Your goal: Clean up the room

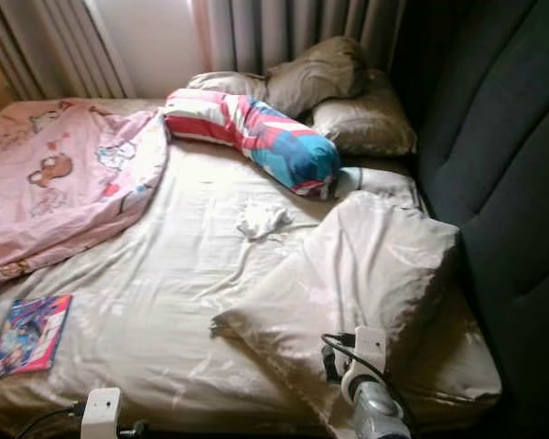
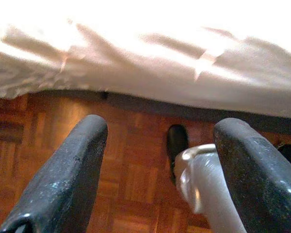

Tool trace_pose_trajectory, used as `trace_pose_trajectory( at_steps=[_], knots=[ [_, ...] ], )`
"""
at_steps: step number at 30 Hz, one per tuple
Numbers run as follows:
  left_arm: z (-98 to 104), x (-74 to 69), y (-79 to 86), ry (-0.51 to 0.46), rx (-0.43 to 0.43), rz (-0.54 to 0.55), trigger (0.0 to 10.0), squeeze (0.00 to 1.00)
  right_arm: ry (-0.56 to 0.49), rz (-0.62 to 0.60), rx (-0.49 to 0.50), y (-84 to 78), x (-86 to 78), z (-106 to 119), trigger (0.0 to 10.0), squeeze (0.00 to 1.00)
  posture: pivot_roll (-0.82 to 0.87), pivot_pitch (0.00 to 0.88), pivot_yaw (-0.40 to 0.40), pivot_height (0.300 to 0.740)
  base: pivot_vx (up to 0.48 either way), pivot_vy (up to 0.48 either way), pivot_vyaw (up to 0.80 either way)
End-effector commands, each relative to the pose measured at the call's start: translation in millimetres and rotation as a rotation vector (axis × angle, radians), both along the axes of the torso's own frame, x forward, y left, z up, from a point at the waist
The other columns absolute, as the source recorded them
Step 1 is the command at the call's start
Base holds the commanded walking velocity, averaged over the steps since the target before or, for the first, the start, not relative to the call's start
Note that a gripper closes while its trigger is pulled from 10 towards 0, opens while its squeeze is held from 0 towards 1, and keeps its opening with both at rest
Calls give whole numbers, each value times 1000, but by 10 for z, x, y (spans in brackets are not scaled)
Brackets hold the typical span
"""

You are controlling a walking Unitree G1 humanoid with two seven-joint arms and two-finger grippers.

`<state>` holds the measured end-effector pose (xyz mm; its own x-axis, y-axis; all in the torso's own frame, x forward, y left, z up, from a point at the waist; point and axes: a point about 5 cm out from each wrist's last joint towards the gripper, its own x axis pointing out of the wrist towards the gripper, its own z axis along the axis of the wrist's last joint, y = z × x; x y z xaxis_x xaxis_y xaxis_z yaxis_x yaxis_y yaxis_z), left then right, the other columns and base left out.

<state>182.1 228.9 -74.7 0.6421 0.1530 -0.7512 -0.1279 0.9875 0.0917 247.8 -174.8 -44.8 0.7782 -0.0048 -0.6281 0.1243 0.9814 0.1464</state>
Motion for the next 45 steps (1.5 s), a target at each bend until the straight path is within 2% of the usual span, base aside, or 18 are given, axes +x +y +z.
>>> trace_pose_trajectory(
  at_steps=[1,12,19,25,39,41,45],
  knots=[
    [-30,-57,0,22,0,1,10000,0,8,-20,2,-23,-28,-18,10000,0,81,66,-17,740,0,0,0],
    [-18,-51,5,-3,-14,1,10000,0,-49,19,-24,-24,44,50,10000,0,63,77,-9,740,0,0,0],
    [-16,-51,10,-8,-17,2,10000,0,-24,30,-85,-22,66,55,10000,0,58,79,-4,740,0,0,0],
    [-16,-54,11,-9,-18,-1,10000,0,-38,47,-74,-4,73,63,10000,0,57,76,-2,710,0,0,0],
    [-19,-71,18,-10,-18,-9,10000,0,-52,70,-49,53,67,60,10000,0,63,76,1,710,0,0,0],
    [-9,-68,28,-29,-28,-14,10000,0,-30,83,-62,89,75,53,10000,0,68,95,9,710,0,0,0],
    [2,-77,55,-54,-26,13,10000,0,-59,87,-46,125,92,73,10000,0,77,109,12,690,0,0,0]
  ],
)
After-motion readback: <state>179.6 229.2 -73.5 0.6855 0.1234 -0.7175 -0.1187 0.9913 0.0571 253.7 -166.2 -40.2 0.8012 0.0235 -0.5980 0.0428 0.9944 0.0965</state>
